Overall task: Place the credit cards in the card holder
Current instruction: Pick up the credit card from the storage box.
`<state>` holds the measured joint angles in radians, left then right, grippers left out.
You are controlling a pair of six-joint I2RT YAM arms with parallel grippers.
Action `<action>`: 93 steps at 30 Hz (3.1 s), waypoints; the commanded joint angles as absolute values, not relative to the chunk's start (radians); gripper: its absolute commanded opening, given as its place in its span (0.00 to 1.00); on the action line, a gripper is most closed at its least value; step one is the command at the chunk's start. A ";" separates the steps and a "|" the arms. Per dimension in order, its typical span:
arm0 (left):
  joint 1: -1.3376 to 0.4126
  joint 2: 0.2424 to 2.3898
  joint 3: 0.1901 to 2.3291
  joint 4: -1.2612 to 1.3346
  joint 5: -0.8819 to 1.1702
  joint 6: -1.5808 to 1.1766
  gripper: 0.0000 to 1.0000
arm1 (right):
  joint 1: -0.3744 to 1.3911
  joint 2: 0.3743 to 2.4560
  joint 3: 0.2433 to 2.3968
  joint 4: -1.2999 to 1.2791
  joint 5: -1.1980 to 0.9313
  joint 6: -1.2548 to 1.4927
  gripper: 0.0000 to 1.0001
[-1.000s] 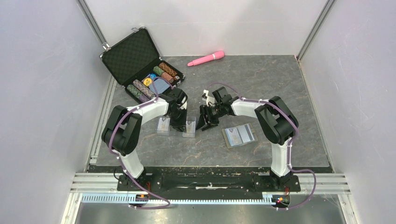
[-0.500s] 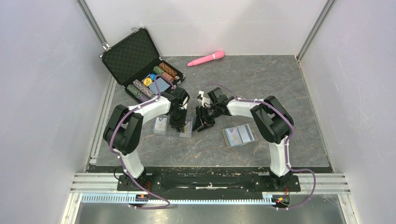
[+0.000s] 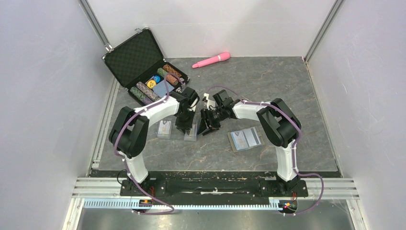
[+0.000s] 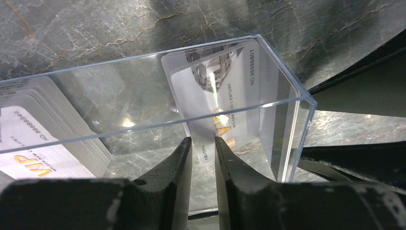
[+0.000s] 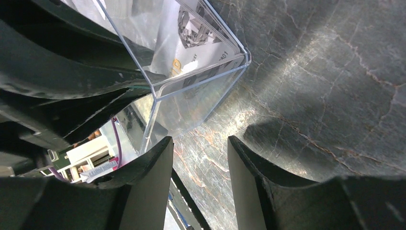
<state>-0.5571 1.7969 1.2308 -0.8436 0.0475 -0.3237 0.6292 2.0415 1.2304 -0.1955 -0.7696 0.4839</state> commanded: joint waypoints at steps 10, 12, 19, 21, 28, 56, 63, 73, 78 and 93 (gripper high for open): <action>-0.596 1.876 1.304 -0.869 0.025 -0.229 0.24 | 0.638 2.021 1.241 -0.149 -0.793 0.488 0.48; -0.597 1.871 1.311 -0.873 0.021 -0.227 0.20 | 0.638 2.022 1.241 -0.150 -0.794 0.488 0.48; -0.597 1.821 1.299 -0.841 0.068 -0.266 0.11 | 0.638 2.020 1.241 -0.151 -0.793 0.485 0.48; -0.597 1.801 1.288 -0.825 0.080 -0.280 0.11 | 0.638 2.019 1.239 -0.153 -0.792 0.484 0.48; -0.588 1.731 1.249 -0.778 0.110 -0.322 0.10 | 0.638 2.014 1.230 -0.152 -0.792 0.483 0.49; -0.480 1.628 1.106 -0.571 0.367 -0.428 0.18 | 0.637 2.000 1.215 -0.154 -0.782 0.479 0.49; -0.481 1.675 1.096 -0.606 0.308 -0.410 0.17 | 0.637 2.000 1.213 -0.154 -0.784 0.478 0.48; -0.480 1.694 1.083 -0.627 0.258 -0.387 0.06 | 0.626 1.989 1.217 -0.158 -0.778 0.474 0.51; -0.480 1.638 1.113 -0.661 0.239 -0.373 0.02 | 0.601 1.938 1.213 -0.171 -0.747 0.457 0.58; -0.482 1.307 1.226 -0.729 0.184 -0.314 0.02 | 0.347 1.589 1.077 -0.497 -0.470 0.178 0.82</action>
<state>-0.4789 1.3716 1.2198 -0.7990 0.1184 -0.3424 0.4313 1.6768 1.1114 -0.3550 -0.6075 0.2996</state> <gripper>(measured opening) 0.033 0.799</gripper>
